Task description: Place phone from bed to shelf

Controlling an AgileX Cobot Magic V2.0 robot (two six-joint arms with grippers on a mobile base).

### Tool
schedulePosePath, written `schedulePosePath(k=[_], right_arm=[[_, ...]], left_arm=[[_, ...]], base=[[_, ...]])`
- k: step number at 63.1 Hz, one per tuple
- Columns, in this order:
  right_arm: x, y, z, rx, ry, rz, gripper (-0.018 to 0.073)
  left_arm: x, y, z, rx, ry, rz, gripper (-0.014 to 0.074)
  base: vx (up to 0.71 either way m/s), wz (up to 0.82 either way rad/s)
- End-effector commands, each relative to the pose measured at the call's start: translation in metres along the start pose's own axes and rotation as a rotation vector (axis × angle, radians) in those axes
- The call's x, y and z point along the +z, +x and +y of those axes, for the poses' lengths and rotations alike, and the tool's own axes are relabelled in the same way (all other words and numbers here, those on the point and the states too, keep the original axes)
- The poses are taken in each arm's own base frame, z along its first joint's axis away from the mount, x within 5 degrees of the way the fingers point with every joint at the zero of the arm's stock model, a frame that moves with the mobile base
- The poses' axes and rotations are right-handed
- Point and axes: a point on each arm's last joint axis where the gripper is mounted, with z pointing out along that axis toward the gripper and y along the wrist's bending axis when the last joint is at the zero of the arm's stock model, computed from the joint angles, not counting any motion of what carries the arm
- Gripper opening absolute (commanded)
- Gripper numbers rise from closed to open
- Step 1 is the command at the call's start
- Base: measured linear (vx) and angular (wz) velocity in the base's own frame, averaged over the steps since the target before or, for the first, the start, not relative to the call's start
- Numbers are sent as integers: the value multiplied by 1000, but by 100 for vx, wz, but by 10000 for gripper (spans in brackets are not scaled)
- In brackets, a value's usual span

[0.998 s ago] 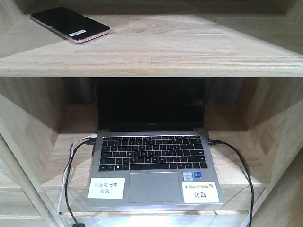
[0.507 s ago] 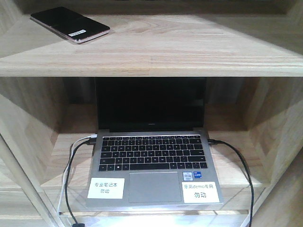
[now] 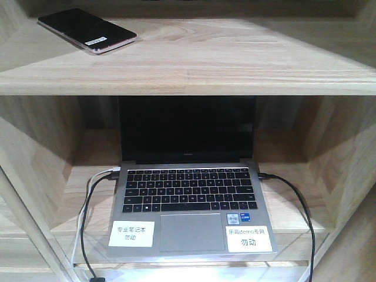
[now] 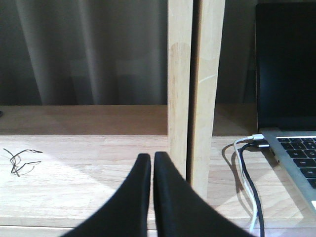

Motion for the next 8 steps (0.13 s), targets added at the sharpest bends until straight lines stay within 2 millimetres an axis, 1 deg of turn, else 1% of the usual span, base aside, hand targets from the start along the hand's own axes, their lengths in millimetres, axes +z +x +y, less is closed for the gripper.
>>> schedulePosePath(k=[1, 8], right_arm=[[0, -3, 0, -17, 4, -70, -5], [0, -3, 0, -17, 4, -70, -5]], left_arm=[[0, -4, 0, -9, -3, -71, 1], [0, -4, 0, -9, -3, -71, 1]], base=[[0, 0], [0, 0]])
